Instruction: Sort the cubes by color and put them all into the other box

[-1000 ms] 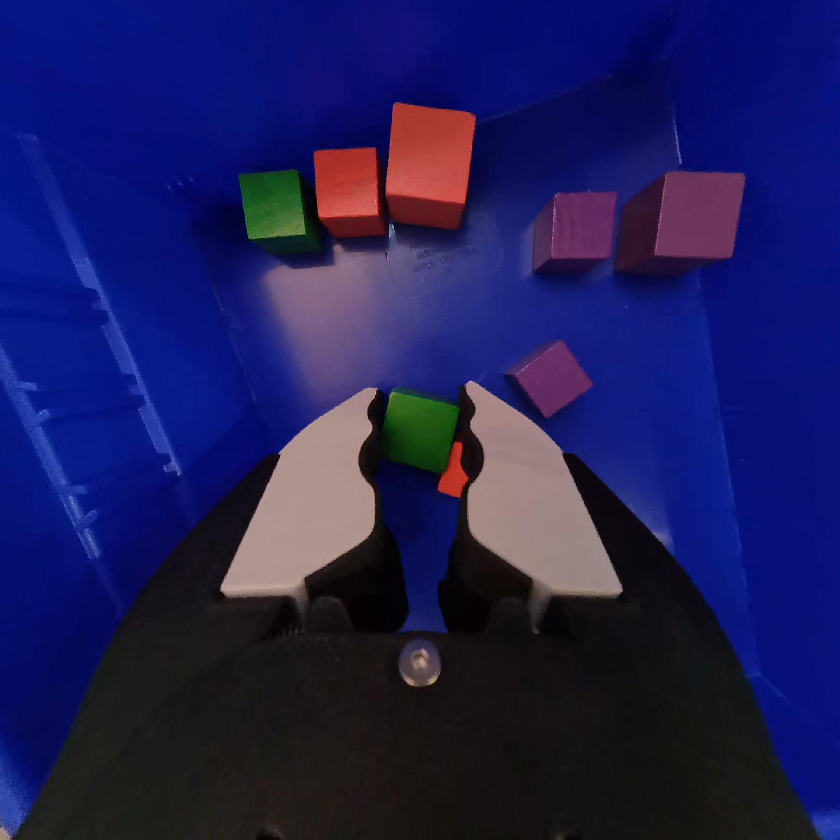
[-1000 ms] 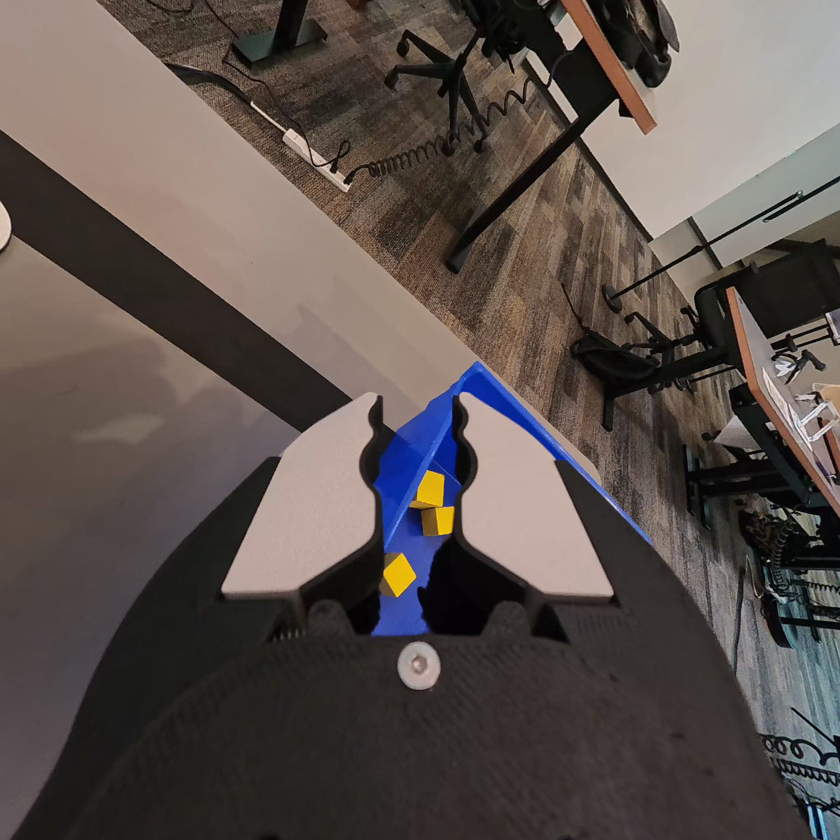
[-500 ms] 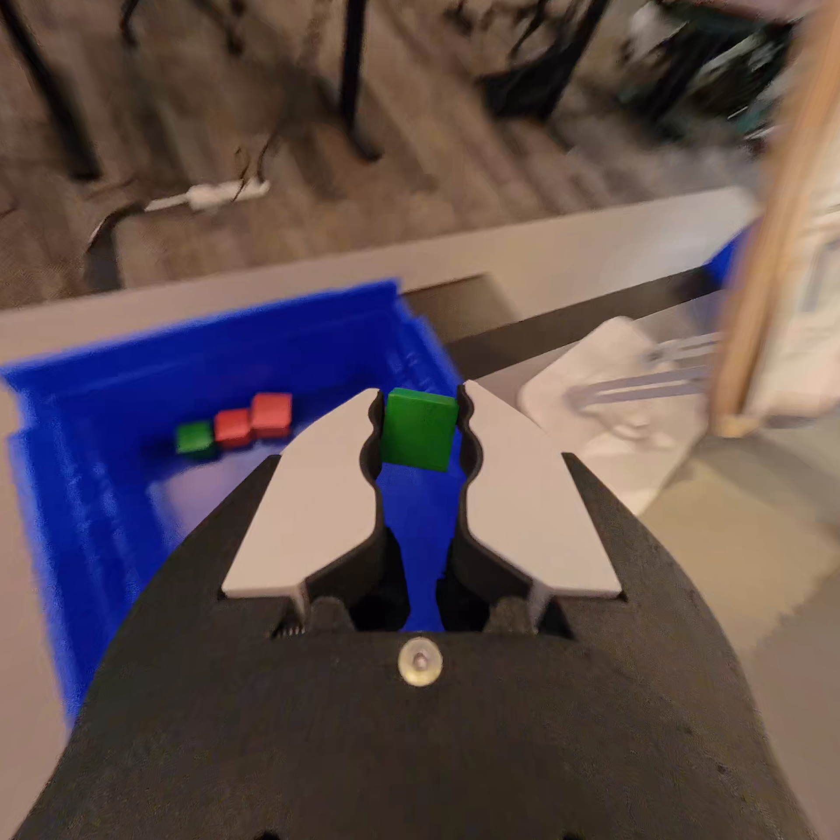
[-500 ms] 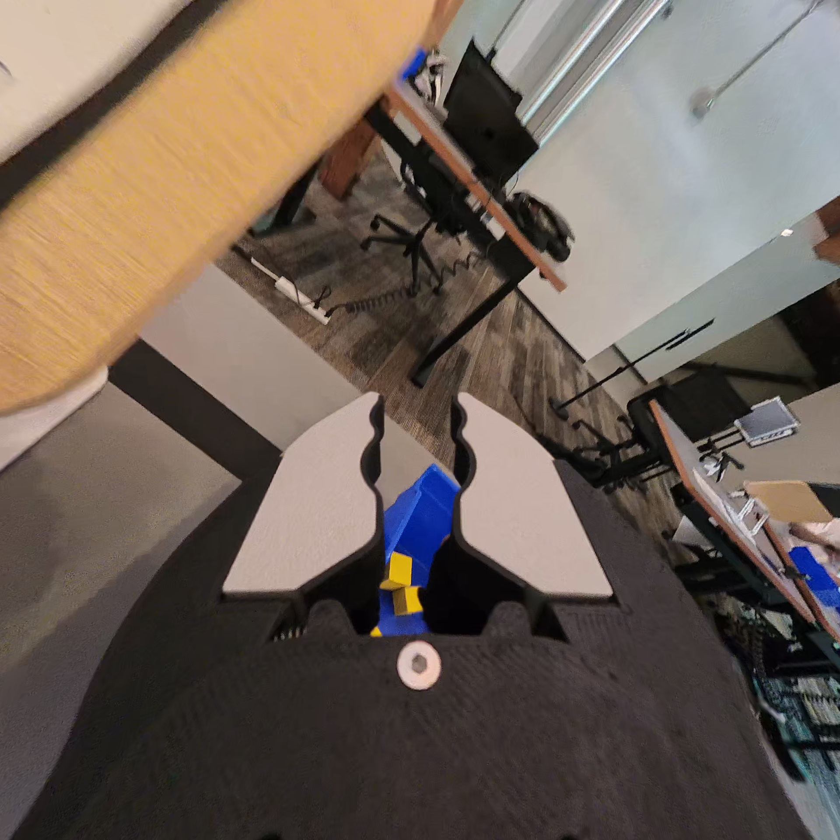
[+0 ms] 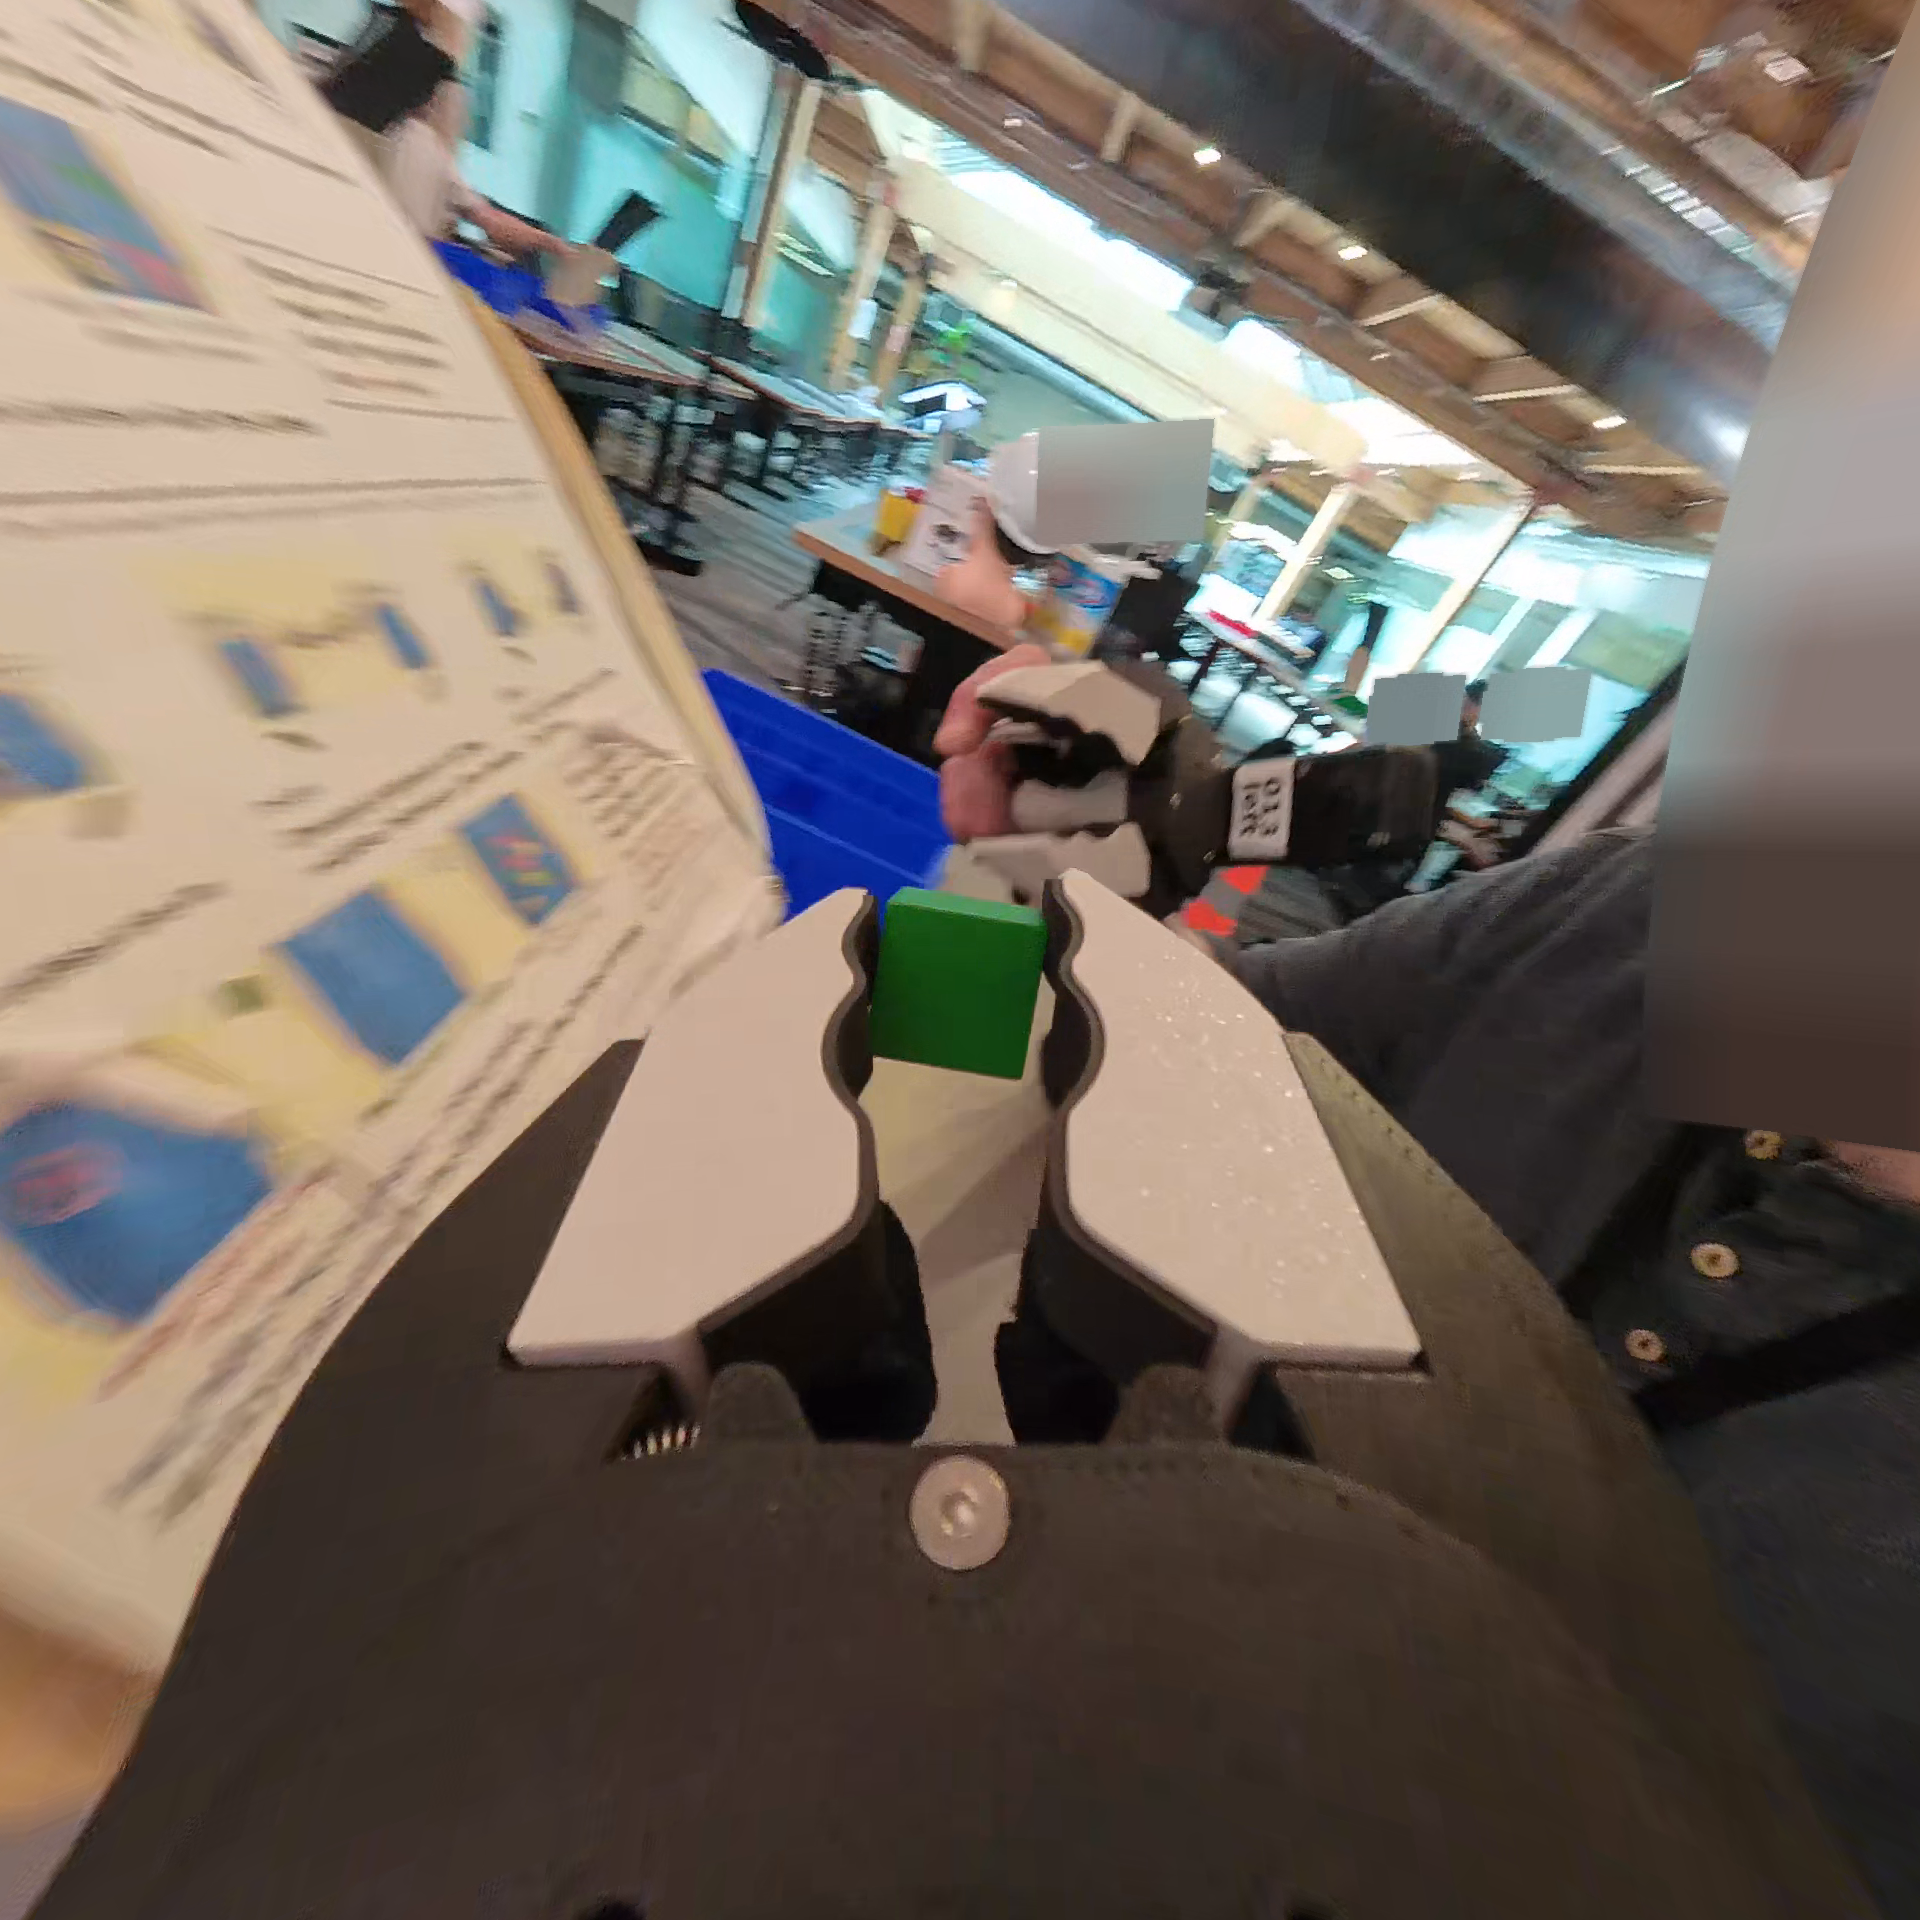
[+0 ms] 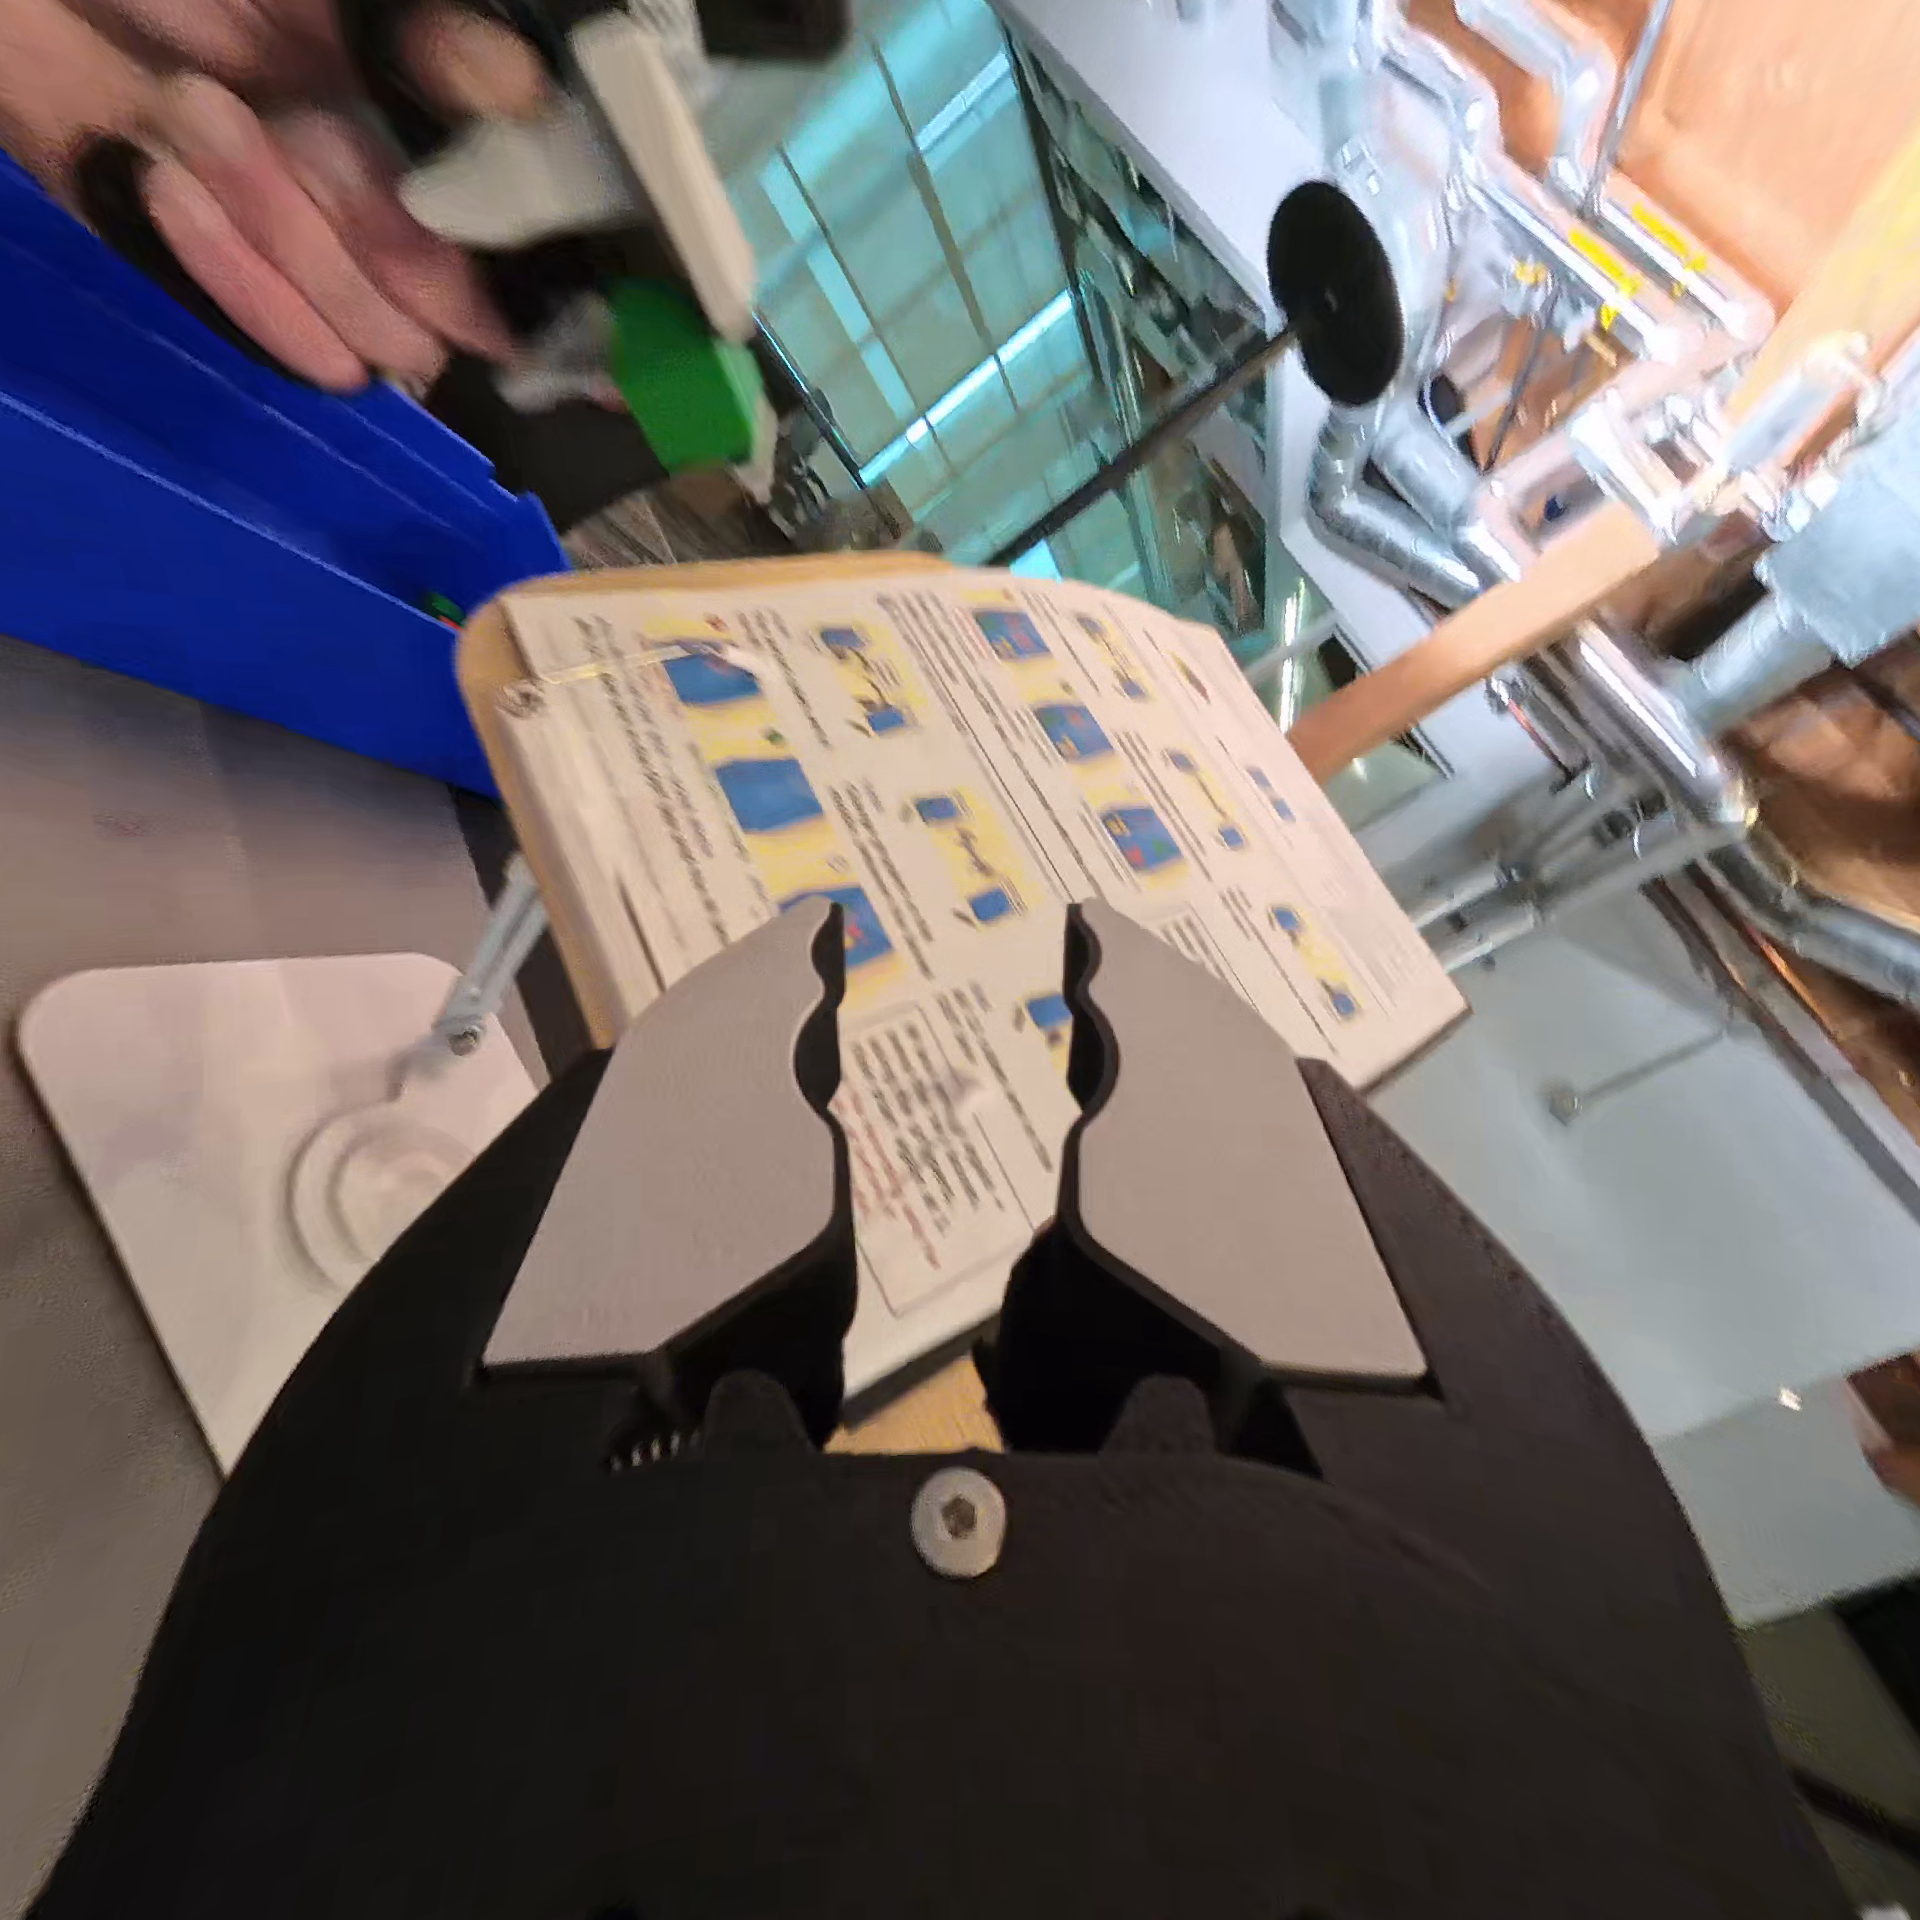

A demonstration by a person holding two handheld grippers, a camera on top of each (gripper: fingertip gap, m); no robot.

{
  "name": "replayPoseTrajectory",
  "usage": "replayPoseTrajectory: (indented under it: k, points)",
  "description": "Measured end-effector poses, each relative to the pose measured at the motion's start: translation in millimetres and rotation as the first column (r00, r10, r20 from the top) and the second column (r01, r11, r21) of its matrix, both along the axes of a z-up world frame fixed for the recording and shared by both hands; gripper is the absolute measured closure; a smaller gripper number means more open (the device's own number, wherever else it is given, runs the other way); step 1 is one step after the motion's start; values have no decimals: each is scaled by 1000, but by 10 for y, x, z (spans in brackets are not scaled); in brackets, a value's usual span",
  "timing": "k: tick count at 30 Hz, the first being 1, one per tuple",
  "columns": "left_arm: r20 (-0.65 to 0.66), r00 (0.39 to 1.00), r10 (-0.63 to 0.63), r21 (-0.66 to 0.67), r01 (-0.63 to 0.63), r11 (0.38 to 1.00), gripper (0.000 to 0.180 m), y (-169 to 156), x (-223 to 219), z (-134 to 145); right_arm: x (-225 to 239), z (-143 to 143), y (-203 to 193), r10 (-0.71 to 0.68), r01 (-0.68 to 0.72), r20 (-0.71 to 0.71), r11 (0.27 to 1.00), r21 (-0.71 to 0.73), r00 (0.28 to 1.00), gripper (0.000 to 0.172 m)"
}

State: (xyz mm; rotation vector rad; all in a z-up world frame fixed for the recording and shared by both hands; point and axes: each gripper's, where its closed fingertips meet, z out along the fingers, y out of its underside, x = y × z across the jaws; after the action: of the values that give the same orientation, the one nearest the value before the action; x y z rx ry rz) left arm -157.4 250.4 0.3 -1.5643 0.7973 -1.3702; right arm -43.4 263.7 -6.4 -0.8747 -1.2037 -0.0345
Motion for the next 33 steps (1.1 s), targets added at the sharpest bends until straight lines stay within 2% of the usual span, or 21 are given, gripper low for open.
replayPoseTrajectory:
  k: [4, 8, 11, 15, 19, 23, 24, 25, 29, 31, 33]
  points:
    - [70, 986, -151, -66, 156, 986, 150, -196, 554, -118, -307, -137, -288, 82, -83, 27, 996, 31, 996, 129]
    - [121, 963, -239, -94, 251, 963, 151, -346, 831, -175, -440, -254, -397, 115, -117, 52, 992, 43, 992, 126]
    - [122, 956, -268, -102, 281, 954, 150, -416, 935, -208, -467, -283, -386, 118, -118, 32, 993, 19, 993, 126]
    - [133, 944, -301, -127, 318, 940, 150, -472, 1029, -260, -479, -242, -439, 113, -114, 5, 990, 78, 994, 141]
    - [173, 927, -334, -157, 360, 920, 150, -505, 1049, -248, -476, -240, -468, 118, -119, 19, 988, 101, 993, 143]
    - [233, 919, -317, -129, 352, 927, 150, -502, 959, -103, -416, -135, -504, 126, -125, -1, 986, 107, 992, 143]
    - [246, 921, -303, -107, 336, 936, 156, -492, 912, -47, -373, -85, -501, 119, -119, 2, 985, 121, 993, 143]
    - [245, 921, -304, -70, 329, 942, 174, -511, 866, 2, -307, -12, -470, 97, -95, -7, 986, 139, 995, 143]
    - [192, 951, -242, 40, 239, 970, 180, -531, 725, 151, 199, 280, -27, -64, 75, -71, 985, 157, 995, 143]
    - [149, 968, -204, 82, 193, 978, 180, -519, 680, 173, 608, 358, 365, -196, 205, -102, 975, 86, 975, 144]
    - [134, 974, -183, 99, 171, 980, 180, -506, 640, 192, 1130, 359, 799, -352, 356, -128, 934, 13, 927, 144]
